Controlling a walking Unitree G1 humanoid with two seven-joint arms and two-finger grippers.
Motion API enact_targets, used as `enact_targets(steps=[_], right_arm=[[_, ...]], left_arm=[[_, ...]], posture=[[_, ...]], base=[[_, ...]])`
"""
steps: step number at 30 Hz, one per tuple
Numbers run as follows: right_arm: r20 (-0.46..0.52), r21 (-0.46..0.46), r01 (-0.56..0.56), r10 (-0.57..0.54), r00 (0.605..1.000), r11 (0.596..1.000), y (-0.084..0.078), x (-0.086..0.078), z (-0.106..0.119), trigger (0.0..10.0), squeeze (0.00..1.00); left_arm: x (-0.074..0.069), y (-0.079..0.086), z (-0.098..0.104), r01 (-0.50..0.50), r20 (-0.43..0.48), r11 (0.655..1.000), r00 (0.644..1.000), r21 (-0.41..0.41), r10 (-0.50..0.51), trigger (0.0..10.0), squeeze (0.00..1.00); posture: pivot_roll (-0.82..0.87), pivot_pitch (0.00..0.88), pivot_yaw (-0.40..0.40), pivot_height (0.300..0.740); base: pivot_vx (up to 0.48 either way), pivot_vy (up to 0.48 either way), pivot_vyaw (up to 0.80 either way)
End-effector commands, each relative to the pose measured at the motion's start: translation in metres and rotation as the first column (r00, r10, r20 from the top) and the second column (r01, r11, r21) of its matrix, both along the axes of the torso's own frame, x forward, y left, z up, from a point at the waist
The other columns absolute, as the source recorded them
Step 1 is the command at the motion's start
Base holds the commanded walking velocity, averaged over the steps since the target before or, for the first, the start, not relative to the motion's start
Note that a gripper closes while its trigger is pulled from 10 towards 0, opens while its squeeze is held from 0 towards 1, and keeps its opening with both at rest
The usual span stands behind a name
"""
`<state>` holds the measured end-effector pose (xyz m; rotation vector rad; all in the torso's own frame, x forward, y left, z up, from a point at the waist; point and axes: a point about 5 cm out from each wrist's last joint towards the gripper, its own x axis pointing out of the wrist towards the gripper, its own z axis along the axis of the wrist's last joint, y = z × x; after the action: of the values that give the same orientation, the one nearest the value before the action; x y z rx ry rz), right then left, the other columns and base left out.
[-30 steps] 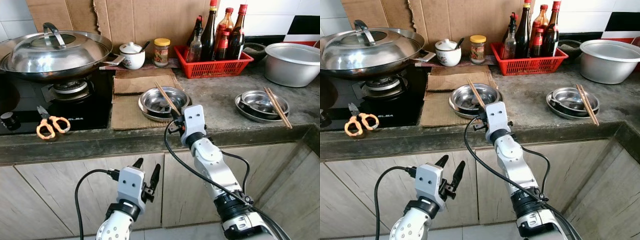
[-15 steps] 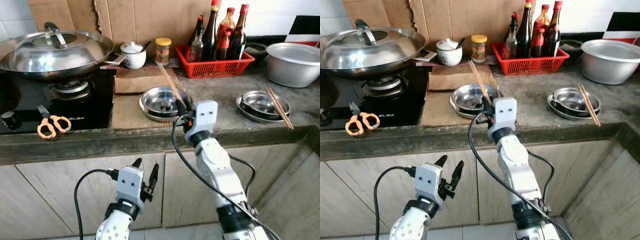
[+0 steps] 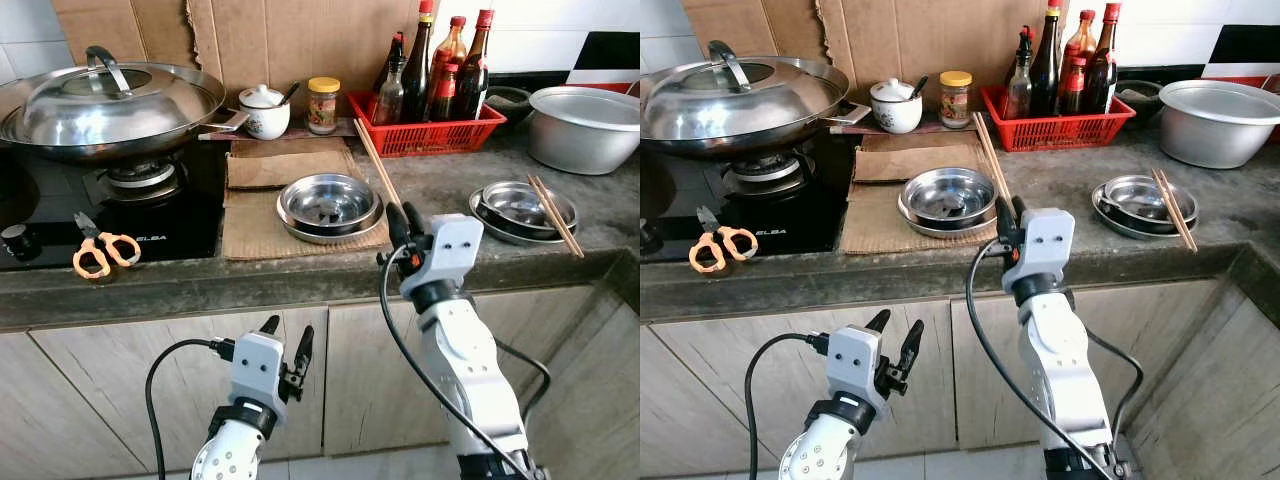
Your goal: Kitchen organization
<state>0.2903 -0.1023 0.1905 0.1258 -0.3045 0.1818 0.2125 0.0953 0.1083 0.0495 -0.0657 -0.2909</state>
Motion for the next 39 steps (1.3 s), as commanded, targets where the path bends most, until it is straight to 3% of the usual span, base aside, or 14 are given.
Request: enact_targets(steps=[1, 16, 32, 39], right_arm=[[0.019, 0.002, -0.003, 0.003, 1.000, 1.000, 0.000, -0.005, 0.007, 0.0, 0.00], [-0.009, -0.006, -0.018, 0.017, 1.000, 1.000, 0.003, -0.006, 0.004, 0.0, 0.00], [-0.134, -0.068, 0.026, -0.035, 0.990, 0.997, -0.010, -0.019, -0.031, 0.0, 0.00], [-0.178, -0.087, 0.021, -0.037, 0.983, 0.996, -0.011, -0.026, -0.045, 0.0, 0.00]], left_arm=[[0.000, 0.000, 0.000, 0.004, 0.000, 1.000, 1.000, -0.009, -0.004, 10.0, 0.00], [0.000, 0.000, 0.000, -0.004, 0.003, 1.000, 1.000, -0.005, 0.004, 10.0, 0.00], [-0.001, -0.001, -0.003, 0.018, -0.010, 1.000, 1.000, 0.001, -0.018, 10.0, 0.00], [-0.001, 0.000, -0.004, 0.020, -0.018, 1.000, 1.000, 0.001, -0.020, 10.0, 0.00]], posture=[[0.12, 0.000, -0.029, 0.740], [0.12, 0.000, -0.036, 0.740], [0.11, 0.000, -0.024, 0.740], [0.11, 0.000, -0.018, 0.740]], base=[[-0.281, 0.000, 0.00], [-0.375, 0.000, 0.00], [-0.395, 0.000, 0.00], [-0.125, 0.000, -0.71]])
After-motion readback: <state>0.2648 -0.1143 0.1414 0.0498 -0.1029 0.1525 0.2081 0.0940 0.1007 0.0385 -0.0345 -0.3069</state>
